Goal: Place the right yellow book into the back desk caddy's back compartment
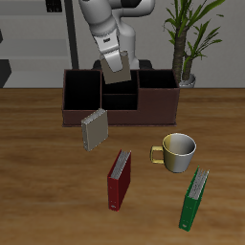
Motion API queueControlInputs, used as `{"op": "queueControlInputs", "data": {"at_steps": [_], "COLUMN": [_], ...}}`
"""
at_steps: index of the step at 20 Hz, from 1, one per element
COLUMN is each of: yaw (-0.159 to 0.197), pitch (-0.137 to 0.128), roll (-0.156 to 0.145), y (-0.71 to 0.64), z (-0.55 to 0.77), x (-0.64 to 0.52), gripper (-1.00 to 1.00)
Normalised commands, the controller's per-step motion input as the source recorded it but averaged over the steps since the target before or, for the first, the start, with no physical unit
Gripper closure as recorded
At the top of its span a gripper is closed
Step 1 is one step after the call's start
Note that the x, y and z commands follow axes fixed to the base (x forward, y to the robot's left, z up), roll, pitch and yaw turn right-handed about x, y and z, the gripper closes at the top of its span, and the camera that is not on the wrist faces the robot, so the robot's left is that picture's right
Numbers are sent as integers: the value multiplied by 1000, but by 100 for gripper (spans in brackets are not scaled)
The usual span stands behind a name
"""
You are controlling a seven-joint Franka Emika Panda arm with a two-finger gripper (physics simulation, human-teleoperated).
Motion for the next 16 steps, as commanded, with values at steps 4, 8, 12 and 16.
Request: {"op": "queueControlInputs", "data": {"at_steps": [4, 8, 12, 16], "yaw": [-27, -18, -24, -14], "pitch": [13, 25, 26, 15], "roll": [3, 9, 16, 8], "y": [-4, 32, 49, 23], "z": [-121, -215, -166, -102], "x": [21, 23, 18, 36], "gripper": [100, 100, 100, 100]}}
